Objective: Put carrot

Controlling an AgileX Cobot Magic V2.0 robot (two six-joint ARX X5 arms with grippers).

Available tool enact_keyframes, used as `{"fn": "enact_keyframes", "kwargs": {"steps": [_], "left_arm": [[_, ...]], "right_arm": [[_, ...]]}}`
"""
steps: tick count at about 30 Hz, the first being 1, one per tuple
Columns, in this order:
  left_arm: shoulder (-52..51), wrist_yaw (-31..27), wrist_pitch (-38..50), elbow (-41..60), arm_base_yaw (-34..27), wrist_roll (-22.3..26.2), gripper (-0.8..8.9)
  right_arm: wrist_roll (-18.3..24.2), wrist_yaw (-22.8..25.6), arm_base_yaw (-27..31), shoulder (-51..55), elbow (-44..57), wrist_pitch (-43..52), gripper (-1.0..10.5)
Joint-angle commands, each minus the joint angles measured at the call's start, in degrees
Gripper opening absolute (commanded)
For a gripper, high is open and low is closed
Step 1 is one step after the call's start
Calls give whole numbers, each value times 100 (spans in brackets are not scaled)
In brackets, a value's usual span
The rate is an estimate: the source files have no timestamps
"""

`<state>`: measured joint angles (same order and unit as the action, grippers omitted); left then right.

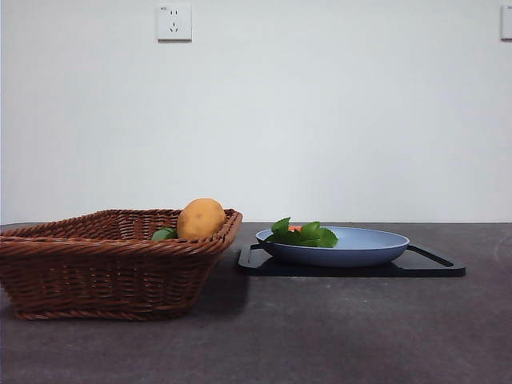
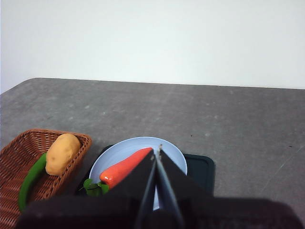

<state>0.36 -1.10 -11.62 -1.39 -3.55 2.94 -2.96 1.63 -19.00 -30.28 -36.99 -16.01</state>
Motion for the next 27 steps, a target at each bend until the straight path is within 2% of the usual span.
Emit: {"fn": "enact_keyframes", "kwargs": {"steps": [1, 3, 7, 10, 16, 21, 27], "left_arm": [[-24, -11, 4, 35, -20, -35, 8], [-24, -11, 4, 35, -17, -33, 8], [-24, -11, 4, 35, -17, -33, 8], [-24, -11, 2, 35, -17, -33, 8], [-24, -11, 2, 35, -20, -33, 8], [-24, -11, 4, 35, -17, -33, 8], [-24, -11, 4, 35, -20, -33, 8]], "right_arm": [[46, 26, -20, -9, -44, 59, 4], [72, 26, -22, 0, -42, 22, 4], [809, 485, 68, 426, 2, -59, 4], [1049, 383, 295, 918, 238, -90, 3], [756, -452, 933, 1954, 1276, -70, 3], [608, -1215, 1351, 2365, 2247, 153, 4], [468, -1220, 1410, 2505, 3108, 664, 3]]}}
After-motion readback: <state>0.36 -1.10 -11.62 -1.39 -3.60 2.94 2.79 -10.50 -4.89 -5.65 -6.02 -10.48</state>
